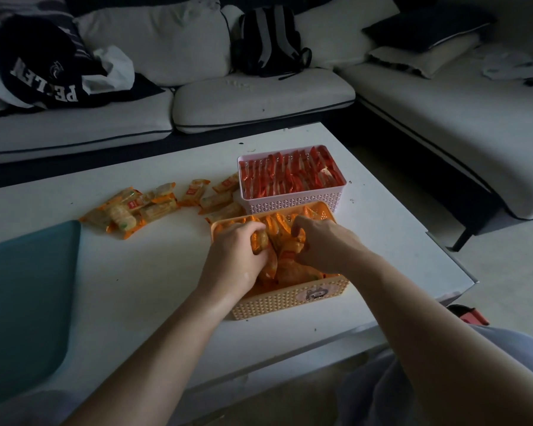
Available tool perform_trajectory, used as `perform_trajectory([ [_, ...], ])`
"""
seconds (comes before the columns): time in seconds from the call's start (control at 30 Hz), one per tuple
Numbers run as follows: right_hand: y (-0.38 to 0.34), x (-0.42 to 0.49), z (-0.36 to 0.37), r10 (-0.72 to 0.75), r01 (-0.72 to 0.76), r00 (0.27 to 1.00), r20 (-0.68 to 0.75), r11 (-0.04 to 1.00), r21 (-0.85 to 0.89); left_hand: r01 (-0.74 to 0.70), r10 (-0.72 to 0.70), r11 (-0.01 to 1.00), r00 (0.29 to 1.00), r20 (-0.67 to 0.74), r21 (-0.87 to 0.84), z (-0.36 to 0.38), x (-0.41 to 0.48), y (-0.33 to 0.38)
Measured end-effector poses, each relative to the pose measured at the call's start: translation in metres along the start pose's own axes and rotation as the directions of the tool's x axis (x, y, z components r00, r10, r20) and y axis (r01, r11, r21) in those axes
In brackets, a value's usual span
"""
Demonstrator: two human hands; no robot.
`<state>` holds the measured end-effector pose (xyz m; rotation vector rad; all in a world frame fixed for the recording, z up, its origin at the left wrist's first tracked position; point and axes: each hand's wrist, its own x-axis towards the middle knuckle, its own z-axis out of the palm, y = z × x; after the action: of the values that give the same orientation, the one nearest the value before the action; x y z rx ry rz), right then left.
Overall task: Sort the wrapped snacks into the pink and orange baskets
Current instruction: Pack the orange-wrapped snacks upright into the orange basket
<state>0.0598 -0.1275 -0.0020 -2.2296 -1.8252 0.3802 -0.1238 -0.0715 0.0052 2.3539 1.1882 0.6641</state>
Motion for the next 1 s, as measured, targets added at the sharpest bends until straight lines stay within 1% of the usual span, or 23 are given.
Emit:
perform_trajectory([
  [0.1,-0.001,0.000,0.001,0.020,-0.026,0.997,-0.076,0.997,-0.068,-0.011,0.009,0.997,1.000,0.024,0.072,0.005,0.002,0.005],
  [0.23,-0.001,0.001,0.003,0.027,-0.036,0.993,-0.112,0.997,-0.072,-0.001,-0.001,0.990,1.000,0.020,0.139,0.009,0.002,0.007],
  [0.37,-0.005,0.000,0.012,0.025,-0.036,0.992,-0.122,0.996,-0.083,0.006,-0.010,0.987,1.000,0.022,0.162,0.009,0.002,0.010],
  [0.5,-0.005,0.000,0.014,0.066,-0.076,0.983,-0.173,0.995,-0.057,0.007,-0.019,0.981,0.998,0.059,0.195,0.010,0.002,0.010],
  [0.67,-0.003,-0.004,0.007,0.040,-0.048,0.989,-0.143,0.998,-0.051,-0.019,-0.007,0.974,0.994,0.113,0.226,0.010,0.003,0.007],
  [0.77,0.005,-0.006,-0.006,0.030,-0.041,0.989,-0.147,0.996,-0.073,-0.080,0.058,0.955,0.995,0.084,0.285,0.010,0.001,0.007],
  [0.83,0.010,-0.008,-0.012,-0.004,-0.005,0.994,-0.109,0.997,-0.083,-0.108,0.095,0.943,0.994,0.056,0.314,0.012,0.000,0.007],
  [0.9,0.012,-0.010,-0.016,-0.016,0.013,0.998,-0.058,0.998,-0.056,-0.107,0.099,0.937,0.994,0.039,0.334,0.014,0.000,0.007],
  [1.0,0.014,-0.008,-0.016,0.001,-0.002,0.999,-0.053,1.000,-0.021,-0.131,0.125,0.916,0.991,0.040,0.378,0.020,0.002,0.005],
])
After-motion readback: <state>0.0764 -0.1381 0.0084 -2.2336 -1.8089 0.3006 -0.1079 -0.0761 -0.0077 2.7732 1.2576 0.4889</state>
